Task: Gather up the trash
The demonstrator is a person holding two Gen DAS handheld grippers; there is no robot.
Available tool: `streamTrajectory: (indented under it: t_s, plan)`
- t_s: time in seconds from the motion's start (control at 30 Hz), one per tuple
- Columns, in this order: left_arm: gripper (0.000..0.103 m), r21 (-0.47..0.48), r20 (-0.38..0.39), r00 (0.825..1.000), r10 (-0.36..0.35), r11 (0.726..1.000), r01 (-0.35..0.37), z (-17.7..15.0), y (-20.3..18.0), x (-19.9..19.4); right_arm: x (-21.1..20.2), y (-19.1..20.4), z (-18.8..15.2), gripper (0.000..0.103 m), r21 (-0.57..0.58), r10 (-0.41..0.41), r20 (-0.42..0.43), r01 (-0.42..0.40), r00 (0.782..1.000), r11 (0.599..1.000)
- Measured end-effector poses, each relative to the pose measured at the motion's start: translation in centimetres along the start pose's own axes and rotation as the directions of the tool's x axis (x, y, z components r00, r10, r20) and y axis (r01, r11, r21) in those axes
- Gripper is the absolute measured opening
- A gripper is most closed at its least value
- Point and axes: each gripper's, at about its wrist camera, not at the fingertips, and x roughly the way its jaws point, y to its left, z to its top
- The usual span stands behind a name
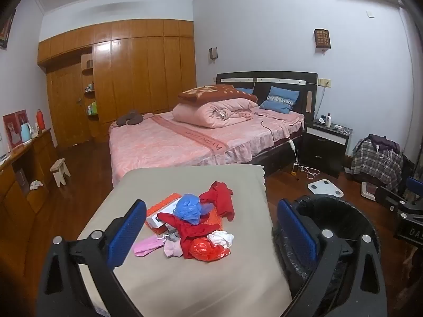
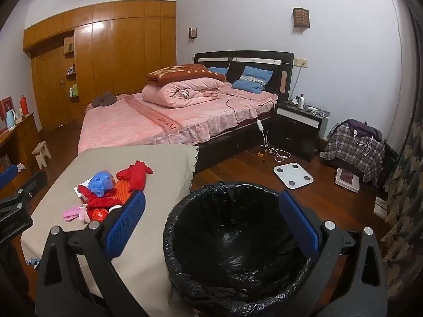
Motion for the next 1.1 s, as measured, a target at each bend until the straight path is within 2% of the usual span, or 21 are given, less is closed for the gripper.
streamTrajectory:
  t_s: [1.1]
  plan:
    - [0.097,-0.001,0.012,1.0,0.004,1.0,-0.004,-0.02,-0.24,0.24,0.22,0.41,0.01,0.098,-0.002,0.001,-0.002,-0.001,1.0,1.0]
